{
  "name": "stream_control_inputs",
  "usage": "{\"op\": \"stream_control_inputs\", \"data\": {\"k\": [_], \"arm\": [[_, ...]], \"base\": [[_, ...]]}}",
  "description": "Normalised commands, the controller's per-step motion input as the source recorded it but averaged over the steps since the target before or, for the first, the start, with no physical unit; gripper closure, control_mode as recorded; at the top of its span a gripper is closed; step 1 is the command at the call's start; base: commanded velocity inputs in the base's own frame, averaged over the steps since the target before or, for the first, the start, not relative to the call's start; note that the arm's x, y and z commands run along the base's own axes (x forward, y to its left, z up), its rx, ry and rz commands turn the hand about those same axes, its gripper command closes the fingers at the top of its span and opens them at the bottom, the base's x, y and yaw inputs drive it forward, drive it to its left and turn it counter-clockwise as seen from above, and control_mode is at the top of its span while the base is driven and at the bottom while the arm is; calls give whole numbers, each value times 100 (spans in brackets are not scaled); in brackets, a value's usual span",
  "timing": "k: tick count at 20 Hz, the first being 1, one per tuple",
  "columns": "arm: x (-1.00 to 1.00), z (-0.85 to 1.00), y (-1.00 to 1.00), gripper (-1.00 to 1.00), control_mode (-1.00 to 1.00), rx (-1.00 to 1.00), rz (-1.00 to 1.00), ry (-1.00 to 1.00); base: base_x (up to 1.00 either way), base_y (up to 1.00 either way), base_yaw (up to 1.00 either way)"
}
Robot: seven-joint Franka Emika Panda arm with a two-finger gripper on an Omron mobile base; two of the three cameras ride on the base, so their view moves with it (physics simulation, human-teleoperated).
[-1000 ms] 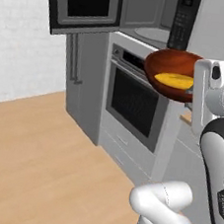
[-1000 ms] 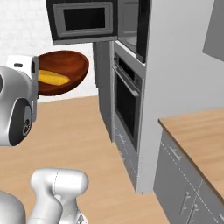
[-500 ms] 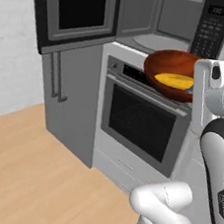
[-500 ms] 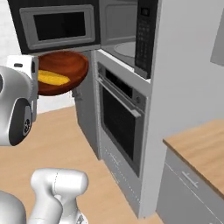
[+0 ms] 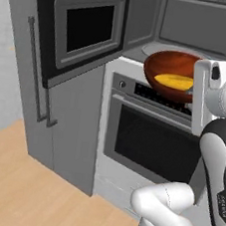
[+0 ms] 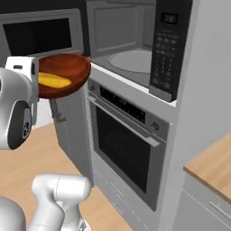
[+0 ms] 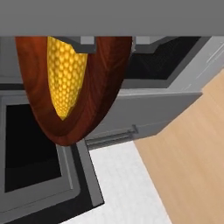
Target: Pick the corn from the sink and place it in the bowl. Then pick the bowl and place it in the microwave. Then close the microwave door and press the start button.
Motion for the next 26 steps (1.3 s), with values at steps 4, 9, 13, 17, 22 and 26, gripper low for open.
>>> {"op": "stream_control_inputs", "data": {"k": [4,9,13,17,22,26], "arm": [[0,0,0,100,100,0,0,0],[0,0,0,100,100,0,0,0],[0,0,0,100,100,0,0,0],[0,0,0,100,100,0,0,0],[0,0,0,100,100,0,0,0],[0,0,0,100,100,0,0,0]], "base": [[43,0,-42],[54,8,-38],[66,-5,2],[63,-4,14],[64,24,10],[35,49,17]]}}
